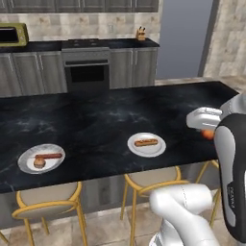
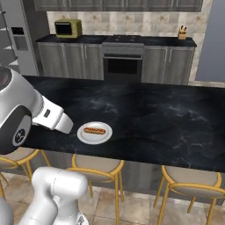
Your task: Pick up the tangerine and peach from the fridge and place one fruit on each plate on the dining counter.
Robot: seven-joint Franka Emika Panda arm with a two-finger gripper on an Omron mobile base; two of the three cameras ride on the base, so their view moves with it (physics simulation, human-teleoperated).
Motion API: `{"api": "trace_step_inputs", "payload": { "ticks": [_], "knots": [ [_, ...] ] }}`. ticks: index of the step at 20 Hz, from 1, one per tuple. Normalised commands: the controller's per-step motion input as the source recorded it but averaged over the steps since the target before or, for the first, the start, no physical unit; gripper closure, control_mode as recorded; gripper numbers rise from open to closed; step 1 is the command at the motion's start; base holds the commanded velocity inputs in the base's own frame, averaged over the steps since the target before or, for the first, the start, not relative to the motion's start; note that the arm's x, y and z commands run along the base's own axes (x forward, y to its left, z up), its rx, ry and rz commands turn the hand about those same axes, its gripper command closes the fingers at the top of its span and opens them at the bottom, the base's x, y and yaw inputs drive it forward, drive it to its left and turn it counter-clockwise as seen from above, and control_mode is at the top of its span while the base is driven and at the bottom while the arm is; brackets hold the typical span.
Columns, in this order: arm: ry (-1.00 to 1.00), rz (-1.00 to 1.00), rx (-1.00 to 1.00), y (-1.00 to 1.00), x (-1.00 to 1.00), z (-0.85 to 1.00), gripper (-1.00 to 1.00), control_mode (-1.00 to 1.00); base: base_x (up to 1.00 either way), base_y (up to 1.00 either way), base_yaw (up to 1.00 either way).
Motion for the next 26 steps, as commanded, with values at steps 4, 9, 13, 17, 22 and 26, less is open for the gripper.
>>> {"api": "trace_step_inputs", "payload": {
  "ticks": [4,9,13,17,22,26],
  "knots": [
    [0.00,0.00,0.00,0.00,0.00,0.00,1.00,1.00,0.59,-0.05,0.02],
    [0.00,0.00,0.00,0.00,0.00,0.00,1.00,1.00,0.39,0.00,0.02],
    [0.00,0.00,0.00,0.00,0.00,0.00,1.00,-1.00,0.01,0.00,0.00],
    [0.30,0.00,-0.01,0.02,0.61,0.01,1.00,-1.00,0.00,0.00,0.00],
    [0.57,0.02,-0.01,0.00,1.00,-0.04,1.00,-1.00,0.00,0.00,0.00],
    [0.13,0.09,0.00,0.00,1.00,-0.80,1.00,-1.00,0.00,0.00,0.00]
  ]
}}
